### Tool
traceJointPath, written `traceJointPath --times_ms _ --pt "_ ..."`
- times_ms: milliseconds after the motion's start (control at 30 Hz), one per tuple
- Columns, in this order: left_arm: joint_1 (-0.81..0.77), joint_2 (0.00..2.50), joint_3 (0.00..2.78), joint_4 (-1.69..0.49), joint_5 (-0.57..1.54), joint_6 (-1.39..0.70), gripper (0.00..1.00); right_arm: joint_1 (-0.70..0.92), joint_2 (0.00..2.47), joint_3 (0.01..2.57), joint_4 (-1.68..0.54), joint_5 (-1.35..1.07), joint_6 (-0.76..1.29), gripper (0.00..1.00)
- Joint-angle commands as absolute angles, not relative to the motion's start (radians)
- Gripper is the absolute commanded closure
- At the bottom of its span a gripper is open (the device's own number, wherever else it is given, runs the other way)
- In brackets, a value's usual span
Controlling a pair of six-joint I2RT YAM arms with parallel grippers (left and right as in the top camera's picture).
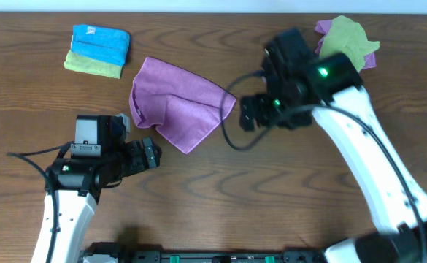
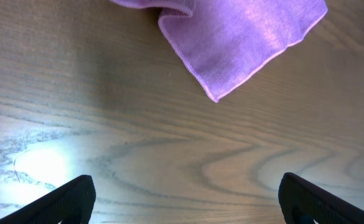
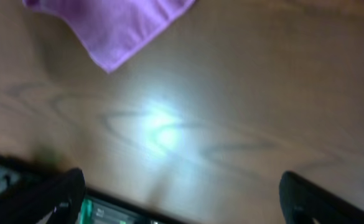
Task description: Fold the cloth
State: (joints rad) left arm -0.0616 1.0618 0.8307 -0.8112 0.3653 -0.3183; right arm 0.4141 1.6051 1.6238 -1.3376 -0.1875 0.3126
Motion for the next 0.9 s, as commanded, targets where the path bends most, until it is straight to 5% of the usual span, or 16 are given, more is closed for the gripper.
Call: traceJointPath --times_ms 0,133,400,867 --pt "-0.059 1.055 0.854 -0.815 0.364 -0.349 0.04 0.373 1.517 1.368 -1.221 -0.265 0.295 0.01" --pt "-0.059 1.060 0.854 -0.812 0.359 -0.419 0.05 0.349 1.444 1.096 -0.894 -0.420 0.387 0.01" --pt "-0.059 1.191 0.854 -0.781 0.303 -0.689 0.05 0.410 1.565 0.807 -0.148 -0.553 0.897 0.01" --pt "-0.057 1.447 0.856 -0.512 0.121 -0.612 0.00 0.572 1.688 0.806 0.068 -0.559 1.081 0.02"
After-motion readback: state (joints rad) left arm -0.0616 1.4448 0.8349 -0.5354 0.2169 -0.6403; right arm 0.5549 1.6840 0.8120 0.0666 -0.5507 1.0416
